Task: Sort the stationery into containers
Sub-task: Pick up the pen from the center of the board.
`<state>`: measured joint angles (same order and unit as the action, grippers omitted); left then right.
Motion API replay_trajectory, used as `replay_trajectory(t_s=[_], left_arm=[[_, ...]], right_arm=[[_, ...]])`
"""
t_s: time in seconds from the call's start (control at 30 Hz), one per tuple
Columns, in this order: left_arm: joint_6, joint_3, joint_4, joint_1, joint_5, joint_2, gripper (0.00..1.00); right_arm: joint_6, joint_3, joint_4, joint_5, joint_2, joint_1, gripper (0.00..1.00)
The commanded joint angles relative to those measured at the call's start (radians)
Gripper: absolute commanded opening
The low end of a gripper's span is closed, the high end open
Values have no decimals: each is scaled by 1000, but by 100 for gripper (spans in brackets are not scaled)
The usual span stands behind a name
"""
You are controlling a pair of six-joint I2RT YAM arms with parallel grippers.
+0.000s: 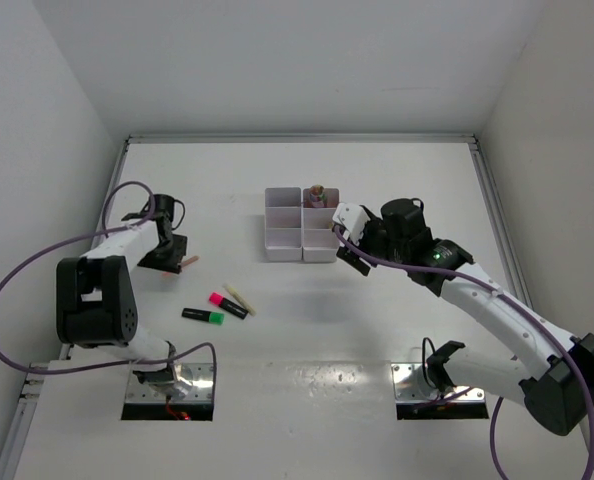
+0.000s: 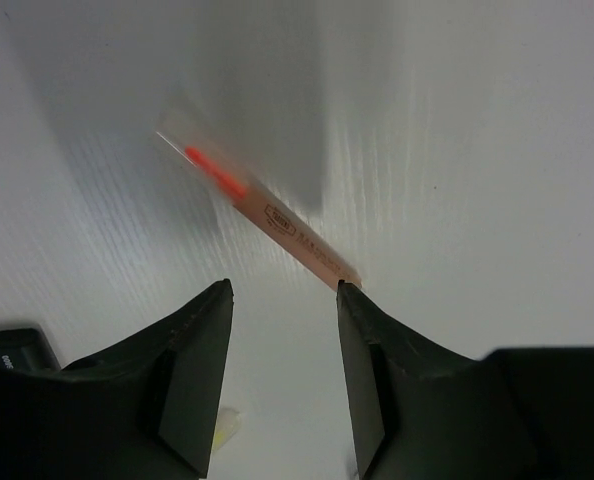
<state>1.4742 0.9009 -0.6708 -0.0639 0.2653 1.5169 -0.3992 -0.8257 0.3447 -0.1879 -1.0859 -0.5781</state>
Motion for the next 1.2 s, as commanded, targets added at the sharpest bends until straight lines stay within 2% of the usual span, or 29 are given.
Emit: replay_trajectory(t_s=[0.0, 0.37, 0.5, 0.83, 1.0, 1.17], left_arm=[[57, 30, 4, -31, 18, 28, 52], [98, 59, -7, -62, 58, 111, 48], [98, 101, -35, -62, 69, 149, 40], [89, 101, -44, -71, 78, 207, 39], [58, 110, -44, -71, 78, 229, 19], [-1, 133, -44, -71, 68, 229, 10]], right_arm=[[14, -1, -30, -21, 18, 1, 67], [14, -1, -30, -21, 27, 1, 67], [14, -1, -30, -21, 37, 1, 67], [14, 8, -39, -12, 46, 1, 67], [14, 8, -39, -12, 55, 1, 67], [14, 8, -39, -12, 64, 1, 68]])
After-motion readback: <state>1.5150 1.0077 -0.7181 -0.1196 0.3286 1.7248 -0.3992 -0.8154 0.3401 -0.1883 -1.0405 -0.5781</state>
